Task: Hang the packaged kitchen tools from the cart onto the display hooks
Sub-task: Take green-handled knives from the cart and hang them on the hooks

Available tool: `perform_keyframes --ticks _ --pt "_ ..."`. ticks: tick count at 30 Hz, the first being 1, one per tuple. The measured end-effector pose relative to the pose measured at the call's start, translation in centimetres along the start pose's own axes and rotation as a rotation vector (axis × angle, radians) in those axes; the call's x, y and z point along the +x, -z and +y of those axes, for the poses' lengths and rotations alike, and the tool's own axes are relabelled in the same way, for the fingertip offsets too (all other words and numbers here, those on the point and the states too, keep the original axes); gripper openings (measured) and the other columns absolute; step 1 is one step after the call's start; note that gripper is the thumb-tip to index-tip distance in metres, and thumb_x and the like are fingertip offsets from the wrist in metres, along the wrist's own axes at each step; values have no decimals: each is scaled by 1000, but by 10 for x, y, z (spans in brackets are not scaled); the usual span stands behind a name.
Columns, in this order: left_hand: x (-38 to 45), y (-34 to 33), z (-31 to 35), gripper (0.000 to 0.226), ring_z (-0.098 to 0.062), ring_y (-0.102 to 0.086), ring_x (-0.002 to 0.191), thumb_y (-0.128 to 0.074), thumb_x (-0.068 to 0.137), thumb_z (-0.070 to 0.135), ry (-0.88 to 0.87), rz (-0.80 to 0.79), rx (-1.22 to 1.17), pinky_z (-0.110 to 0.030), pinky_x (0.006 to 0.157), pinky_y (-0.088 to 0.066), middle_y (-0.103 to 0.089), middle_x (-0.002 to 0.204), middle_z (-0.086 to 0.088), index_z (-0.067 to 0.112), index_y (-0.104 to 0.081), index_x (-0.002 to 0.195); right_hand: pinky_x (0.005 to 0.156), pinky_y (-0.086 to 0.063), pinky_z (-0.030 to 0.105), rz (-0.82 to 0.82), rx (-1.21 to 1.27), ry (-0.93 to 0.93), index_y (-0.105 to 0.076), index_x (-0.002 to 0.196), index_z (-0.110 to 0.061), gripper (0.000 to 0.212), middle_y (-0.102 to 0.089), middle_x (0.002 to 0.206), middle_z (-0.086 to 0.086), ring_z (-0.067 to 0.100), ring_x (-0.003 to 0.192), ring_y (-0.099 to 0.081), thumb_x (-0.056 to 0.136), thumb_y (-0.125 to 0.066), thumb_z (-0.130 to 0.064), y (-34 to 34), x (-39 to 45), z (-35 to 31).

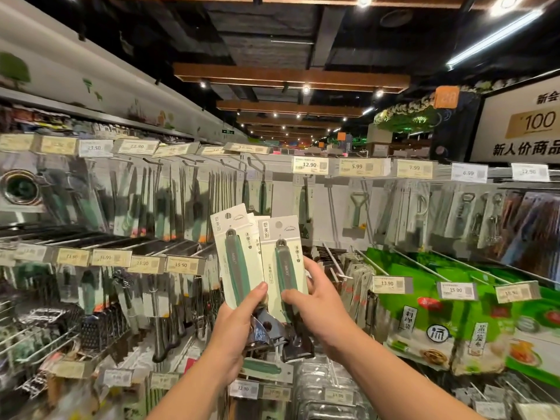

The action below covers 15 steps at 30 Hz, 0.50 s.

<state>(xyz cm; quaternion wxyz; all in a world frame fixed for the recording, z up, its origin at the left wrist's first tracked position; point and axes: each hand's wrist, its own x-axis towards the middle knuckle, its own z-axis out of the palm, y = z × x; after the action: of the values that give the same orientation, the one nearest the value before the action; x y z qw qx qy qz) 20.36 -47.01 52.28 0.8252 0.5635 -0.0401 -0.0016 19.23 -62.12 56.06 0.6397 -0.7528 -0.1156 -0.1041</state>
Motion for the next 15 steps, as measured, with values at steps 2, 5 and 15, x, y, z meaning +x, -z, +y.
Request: perform_keyframes --ticks 2,5,15 --pt "12 -3 0 54 -6 -59 90 -81 81 49 17 -2 8 -33 84 -47 -61 100 9 21 -53 117 88 -62 36 4 1 -6 -52 131 -39 60 -75 110 -8 7 98 -74 92 -65 5 2 11 3" --pt "34 -6 0 59 -19 -63 104 -86 72 53 29 19 -6 -42 105 -44 -64 108 4 24 -53 111 85 -63 38 46 13 -27 -48 138 -31 60 -75 114 -1 13 96 -76 91 -66 2 7 32 9" --pt "106 -4 4 109 -35 -76 108 -94 48 70 49 -40 -40 -54 103 -55 -78 117 -15 11 -66 136 76 -64 49 271 161 -110 -40 132 -30 54 -74 108 7 26 83 -78 94 -65 -1 40 114 11"
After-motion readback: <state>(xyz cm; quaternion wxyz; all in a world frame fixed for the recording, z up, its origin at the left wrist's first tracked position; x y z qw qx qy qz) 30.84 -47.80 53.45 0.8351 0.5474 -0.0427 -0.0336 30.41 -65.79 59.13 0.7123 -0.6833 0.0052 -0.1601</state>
